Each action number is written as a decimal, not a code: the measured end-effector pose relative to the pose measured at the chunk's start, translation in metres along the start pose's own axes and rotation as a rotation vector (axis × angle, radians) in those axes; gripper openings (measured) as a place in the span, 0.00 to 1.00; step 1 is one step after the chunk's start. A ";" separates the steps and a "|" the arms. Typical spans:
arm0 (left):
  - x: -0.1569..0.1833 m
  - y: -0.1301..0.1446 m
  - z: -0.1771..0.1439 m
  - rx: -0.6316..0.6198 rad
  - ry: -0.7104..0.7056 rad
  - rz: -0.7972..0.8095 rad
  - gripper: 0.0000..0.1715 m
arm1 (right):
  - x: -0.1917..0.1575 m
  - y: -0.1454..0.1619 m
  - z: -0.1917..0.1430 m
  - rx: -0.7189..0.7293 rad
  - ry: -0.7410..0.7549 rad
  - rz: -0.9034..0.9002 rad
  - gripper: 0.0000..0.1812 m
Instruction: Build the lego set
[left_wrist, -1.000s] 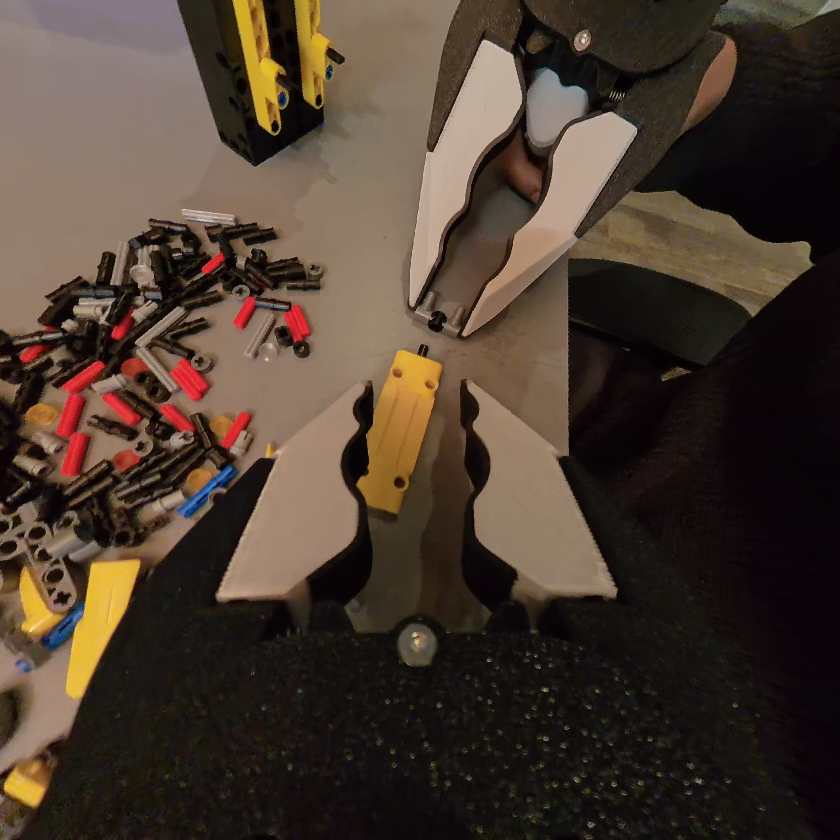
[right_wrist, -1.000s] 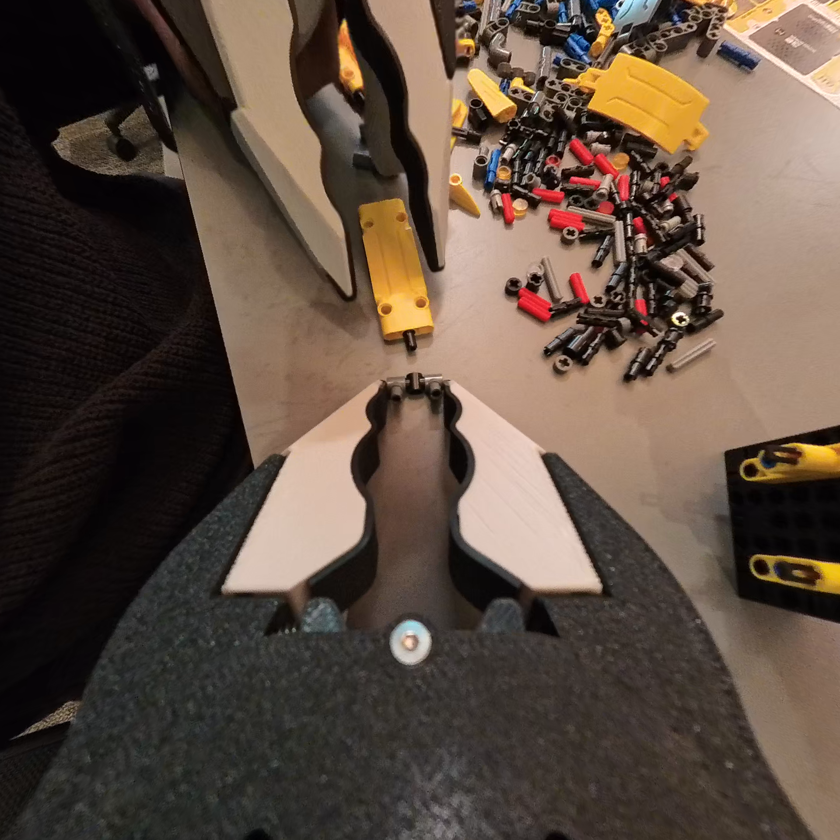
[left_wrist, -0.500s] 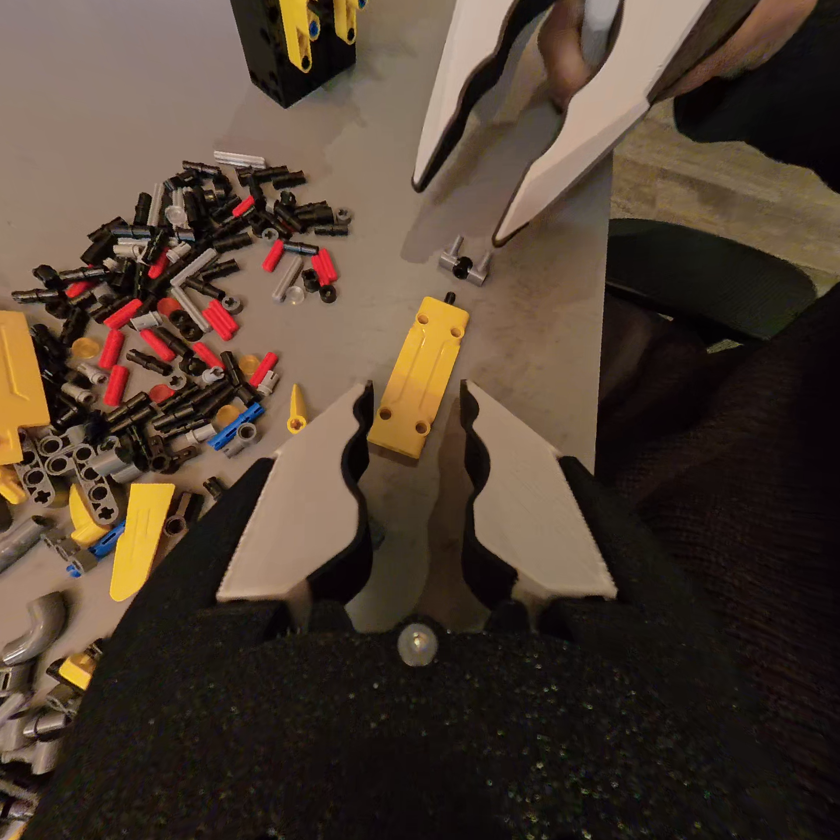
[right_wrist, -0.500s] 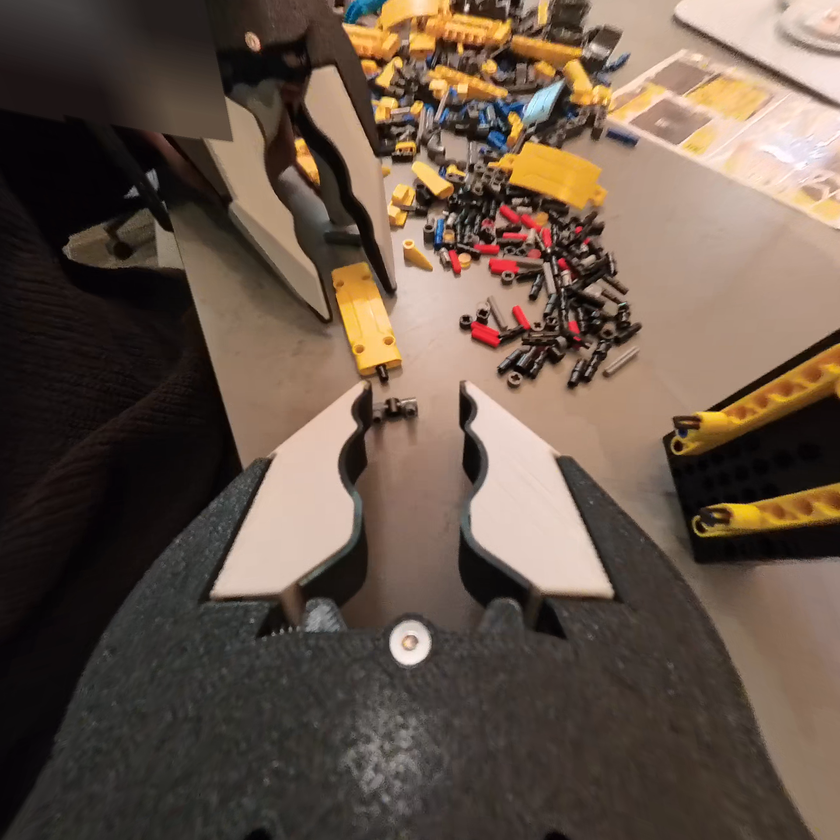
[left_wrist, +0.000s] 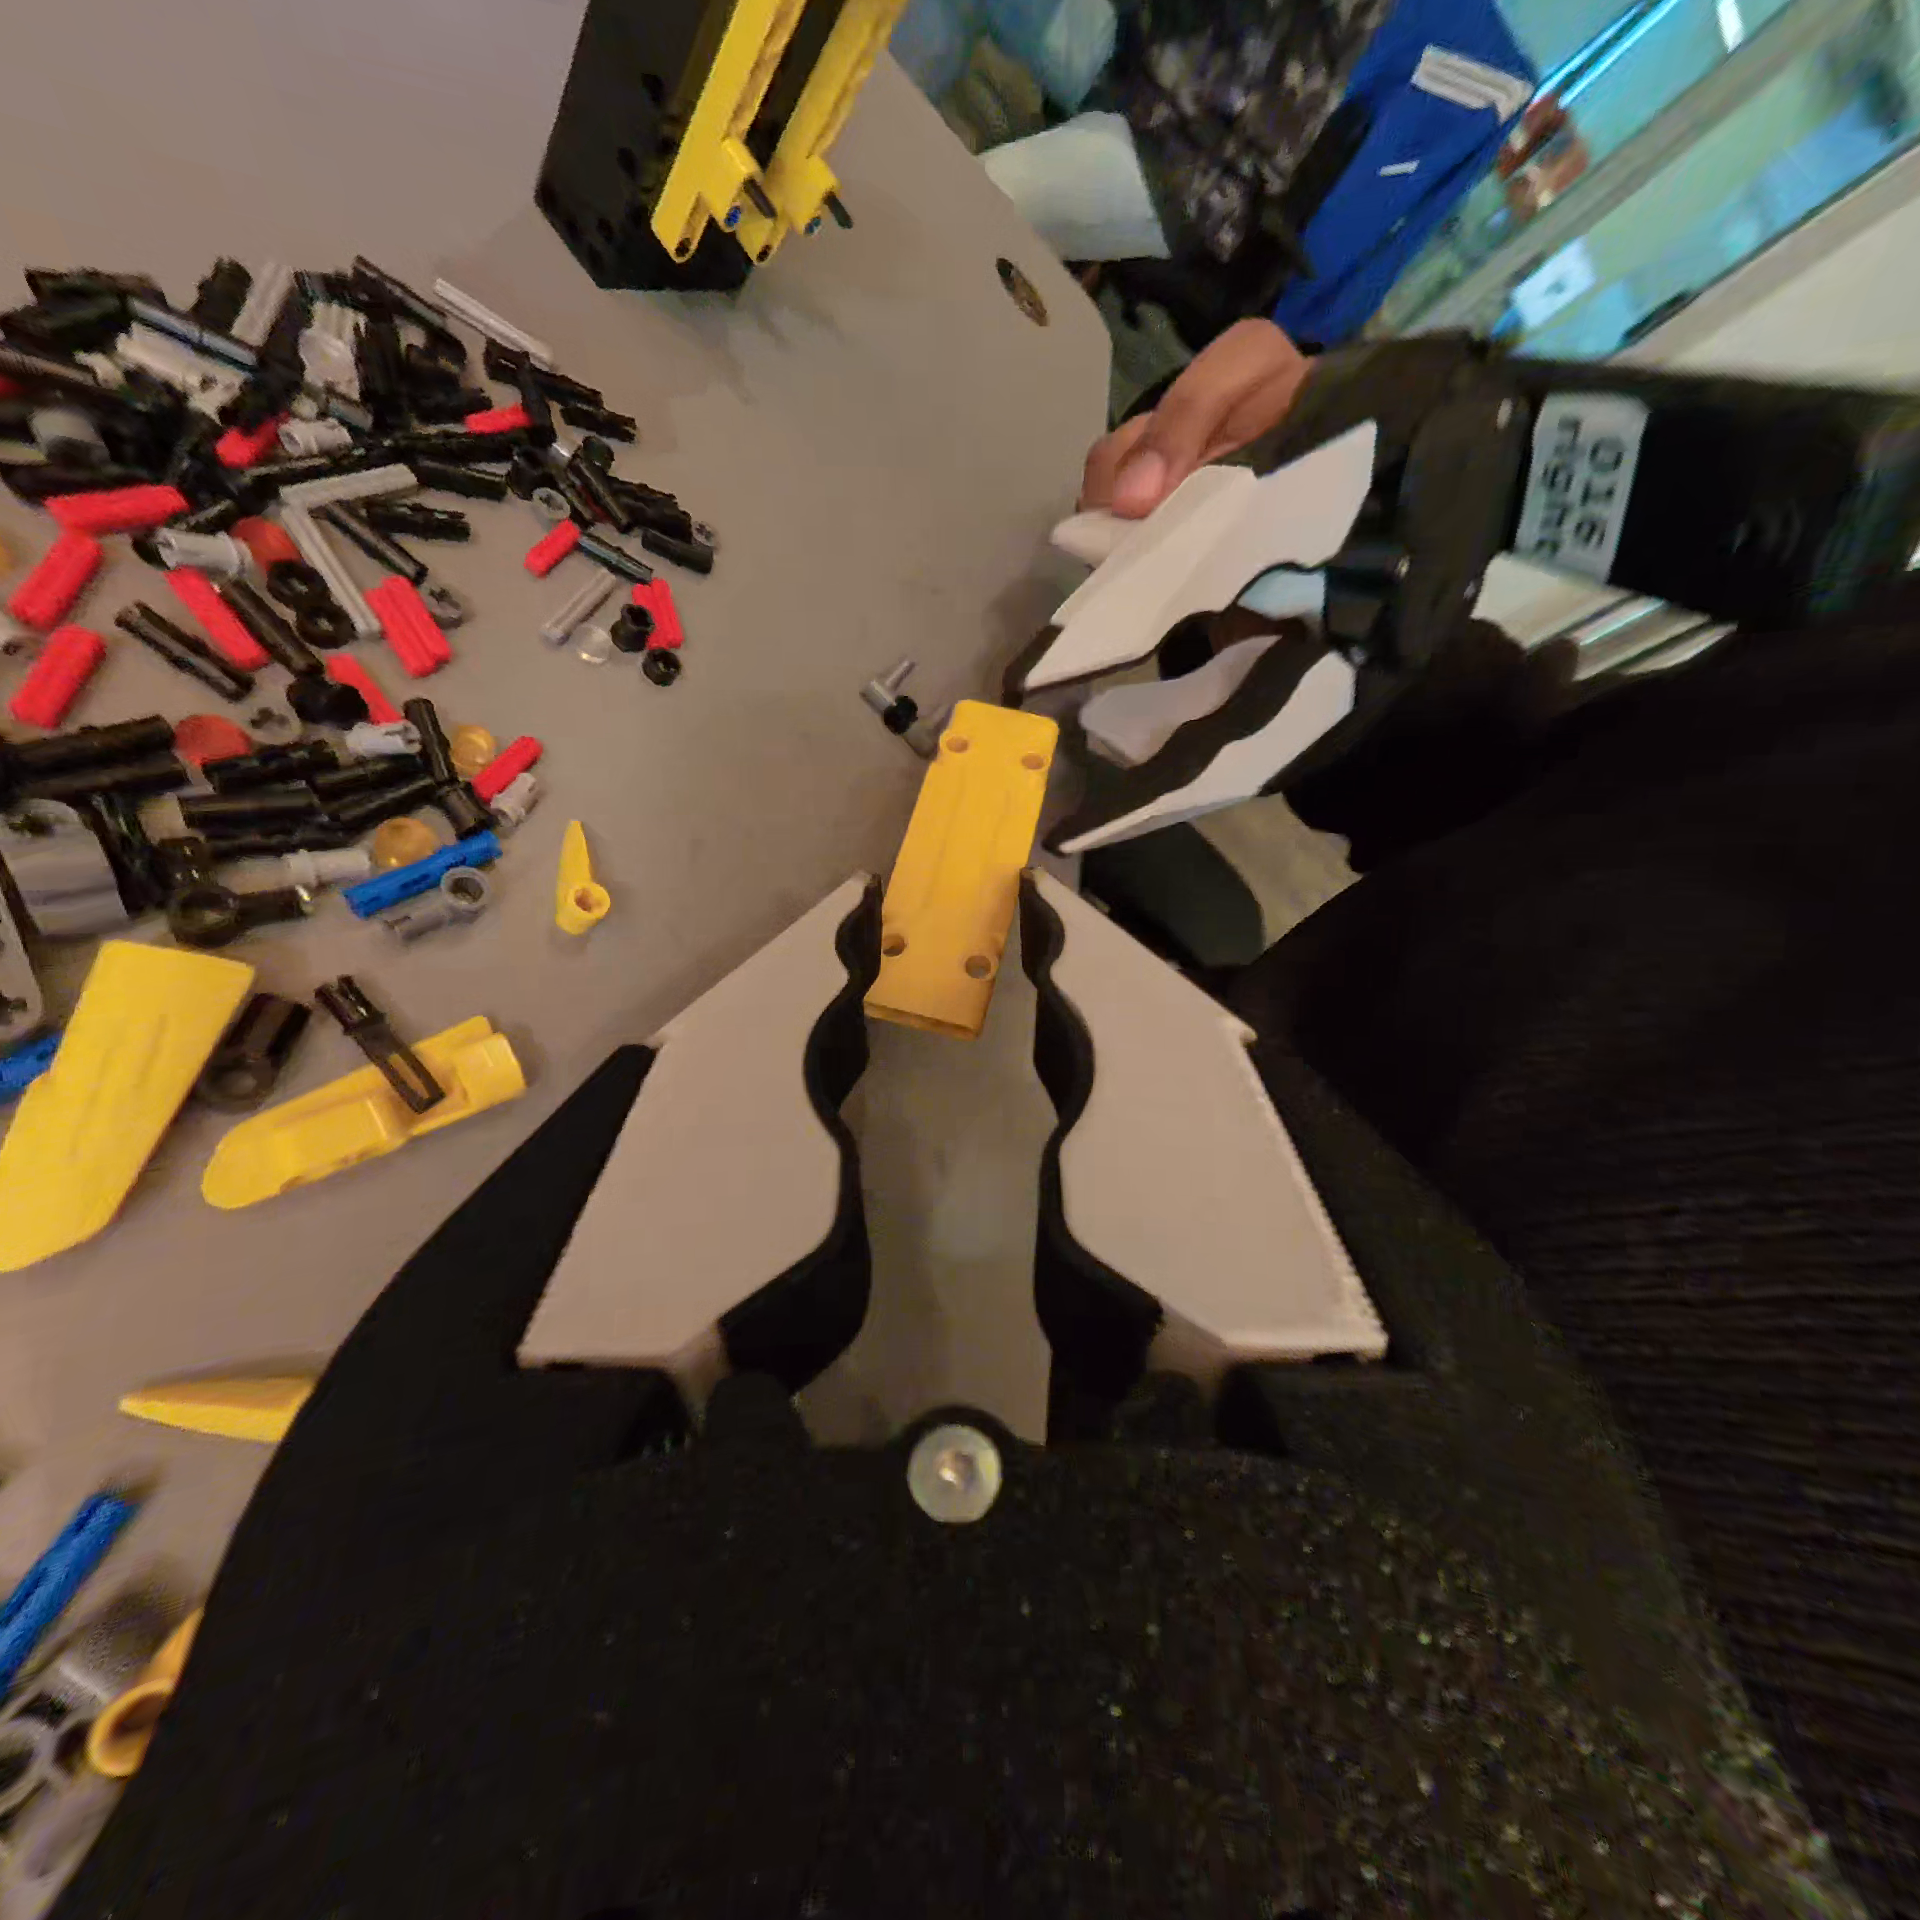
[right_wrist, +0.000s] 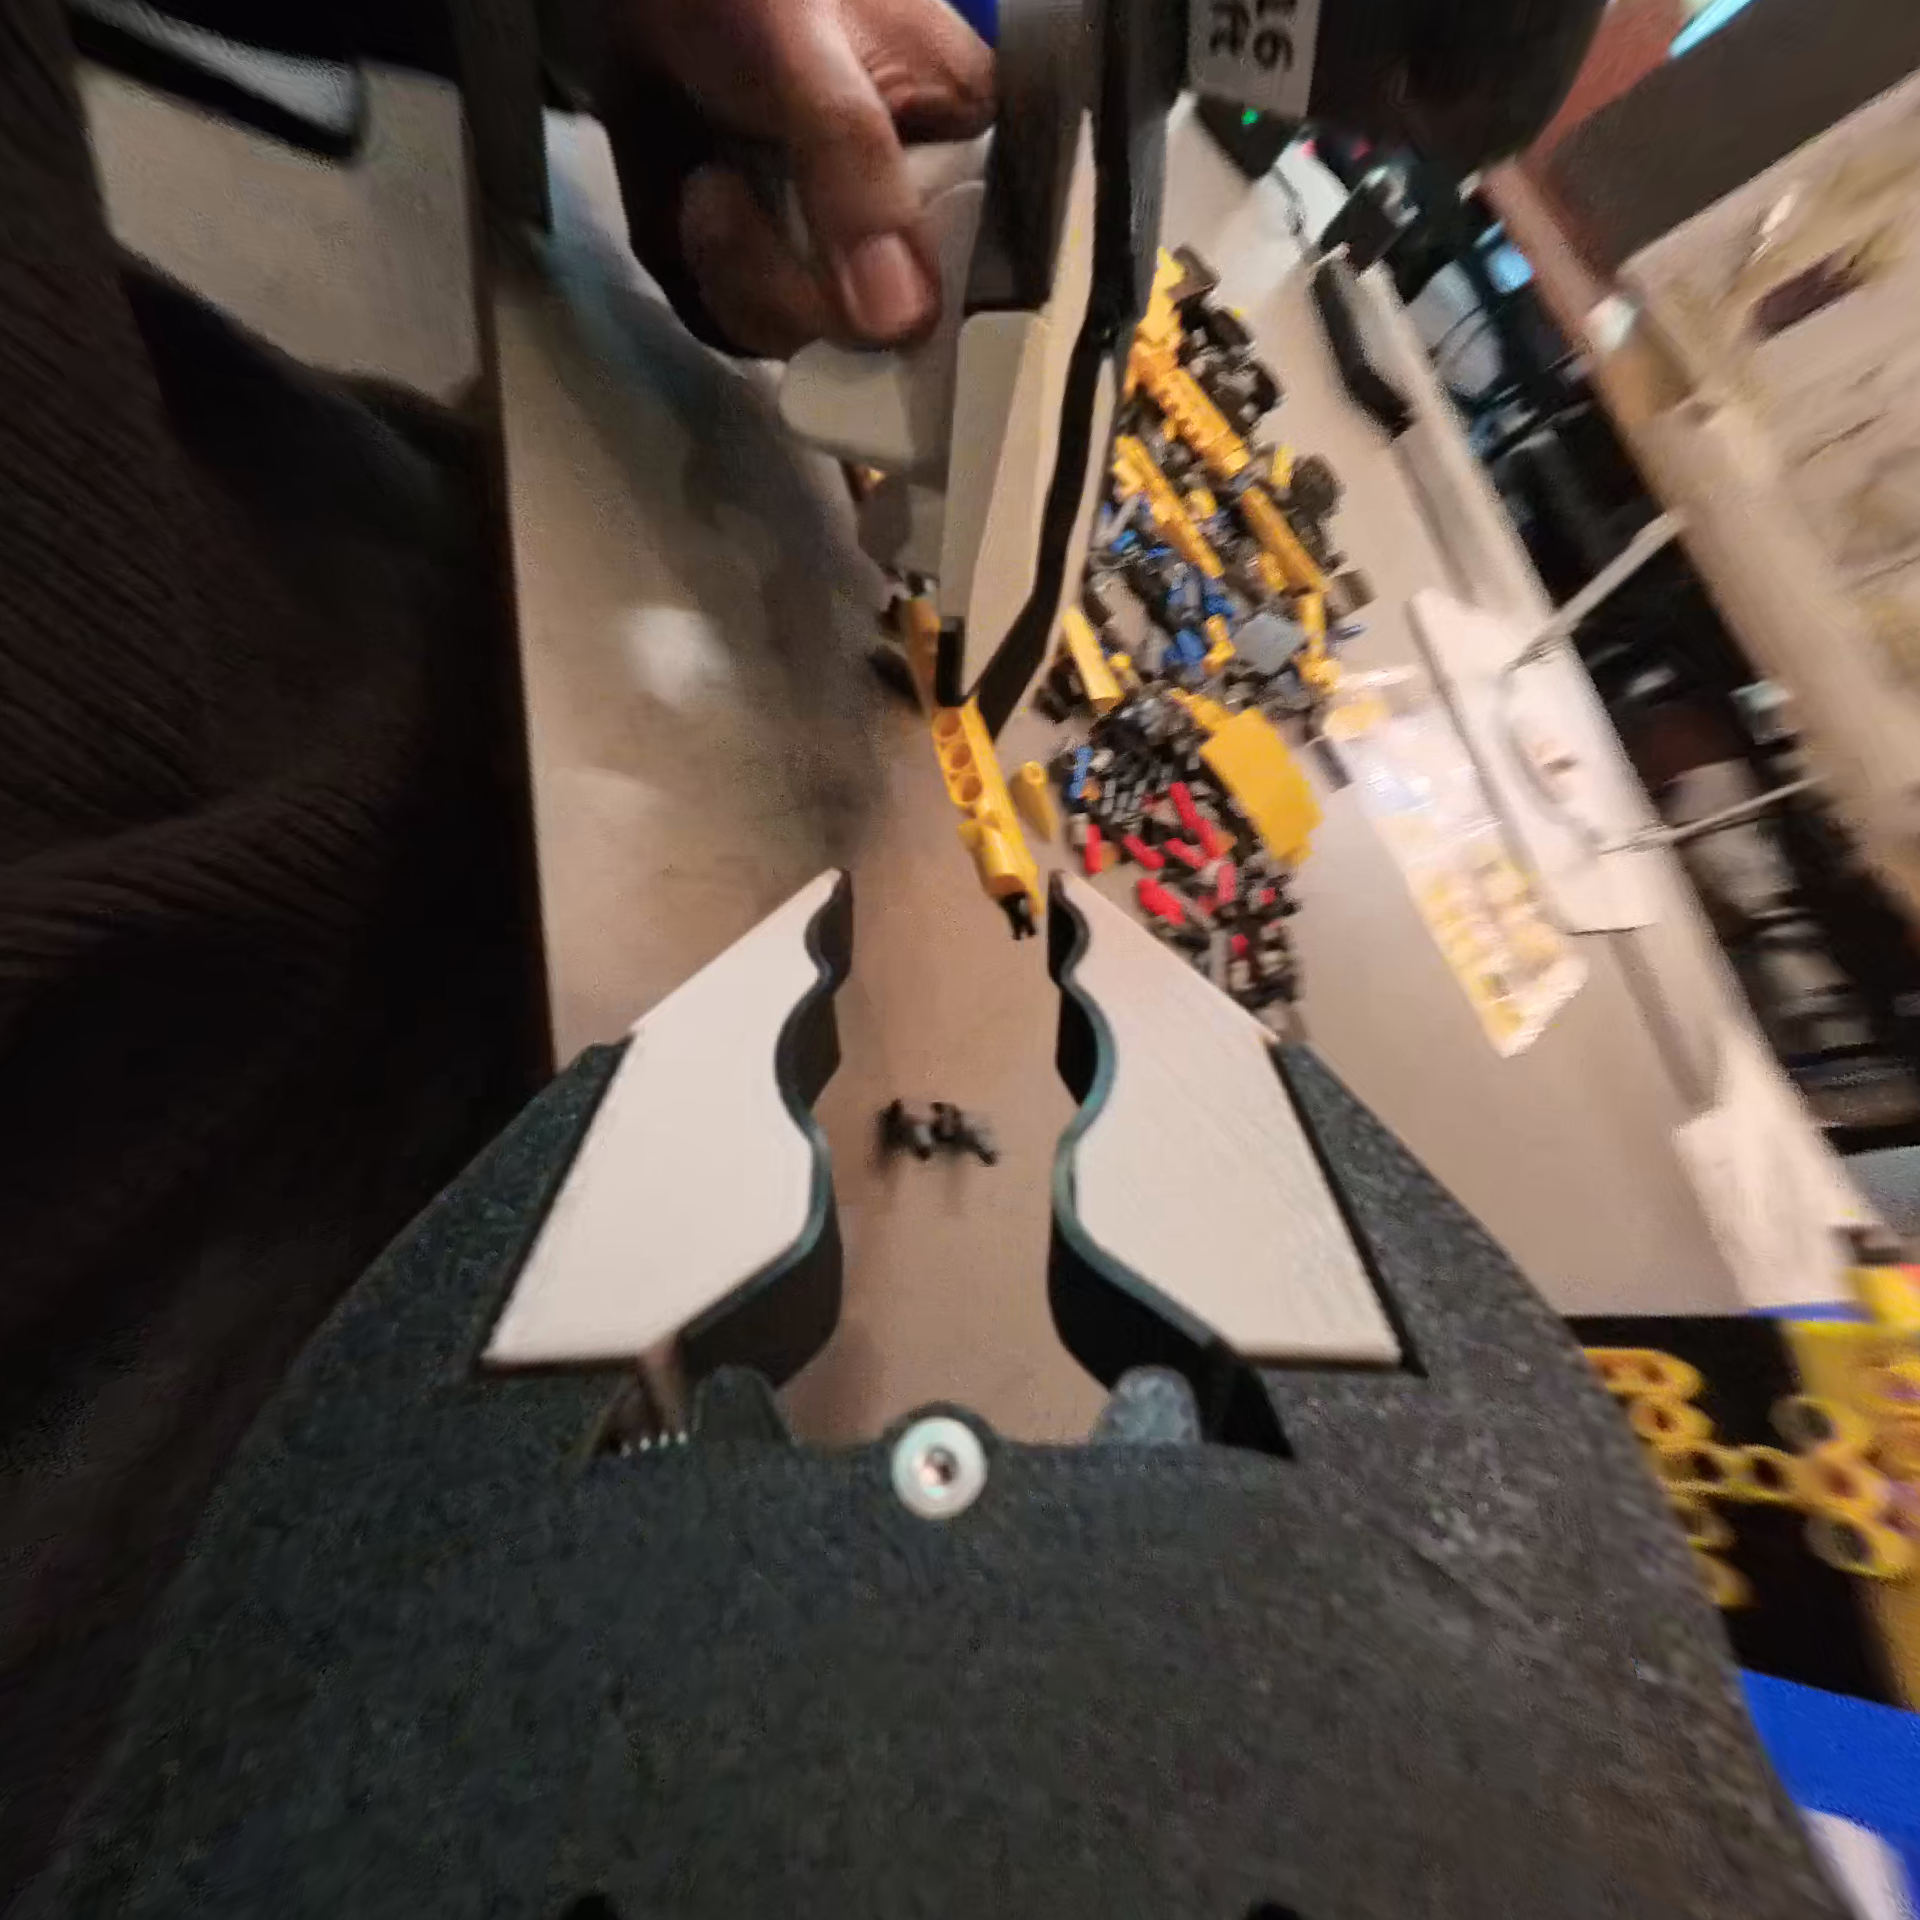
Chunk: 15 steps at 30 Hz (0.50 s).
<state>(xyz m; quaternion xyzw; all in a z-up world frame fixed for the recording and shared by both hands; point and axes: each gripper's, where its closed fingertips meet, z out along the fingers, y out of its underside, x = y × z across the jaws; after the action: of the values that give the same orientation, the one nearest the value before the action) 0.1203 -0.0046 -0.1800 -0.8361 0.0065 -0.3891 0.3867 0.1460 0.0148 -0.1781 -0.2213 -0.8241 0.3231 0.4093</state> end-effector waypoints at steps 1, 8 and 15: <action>0.001 0.001 -0.001 0.001 0.020 -0.025 0.15 | 0.003 -0.001 0.001 -0.011 0.041 -0.065 0.19; 0.011 0.007 0.002 -0.002 0.086 -0.027 0.15 | -0.002 -0.006 0.006 -0.020 0.071 -0.162 0.05; -0.018 -0.013 -0.016 0.108 -0.242 0.190 0.24 | -0.013 -0.002 0.013 -0.101 -0.274 0.682 0.04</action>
<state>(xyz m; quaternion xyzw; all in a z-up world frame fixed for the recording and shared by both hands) 0.0938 -0.0003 -0.1770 -0.8506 0.0179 -0.2468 0.4639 0.1428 0.0009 -0.1893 -0.4579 -0.7649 0.4267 0.1525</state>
